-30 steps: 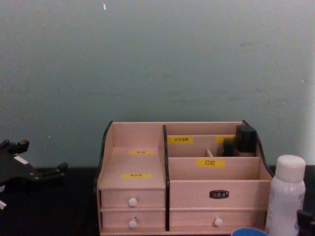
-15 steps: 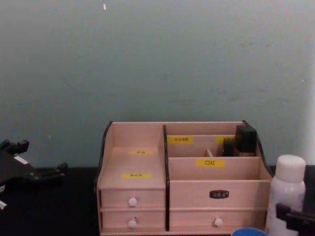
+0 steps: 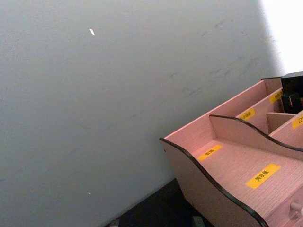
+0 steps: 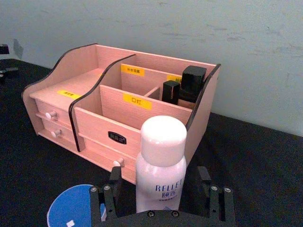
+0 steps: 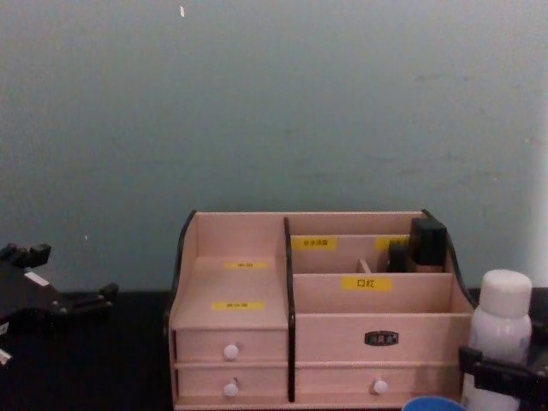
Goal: Pick up the facial cleanser and watermelon frost from the table and place them into the tiered storage box.
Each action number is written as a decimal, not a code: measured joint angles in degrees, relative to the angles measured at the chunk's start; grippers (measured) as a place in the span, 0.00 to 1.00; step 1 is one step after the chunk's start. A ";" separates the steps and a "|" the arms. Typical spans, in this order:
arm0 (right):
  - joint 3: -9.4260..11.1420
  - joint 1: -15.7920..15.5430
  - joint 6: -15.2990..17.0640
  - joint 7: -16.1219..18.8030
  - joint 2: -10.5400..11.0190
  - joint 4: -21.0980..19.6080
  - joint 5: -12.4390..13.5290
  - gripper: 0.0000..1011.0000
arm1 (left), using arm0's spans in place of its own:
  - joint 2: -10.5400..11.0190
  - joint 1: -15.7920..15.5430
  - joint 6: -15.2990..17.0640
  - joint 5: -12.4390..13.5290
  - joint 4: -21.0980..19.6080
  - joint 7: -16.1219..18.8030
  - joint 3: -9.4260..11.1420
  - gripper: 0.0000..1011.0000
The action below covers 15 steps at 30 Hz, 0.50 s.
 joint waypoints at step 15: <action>0.28 1.36 0.36 0.54 -1.76 1.88 -1.95 0.99 | 0.00 0.00 0.00 0.00 0.00 -0.01 0.00 0.99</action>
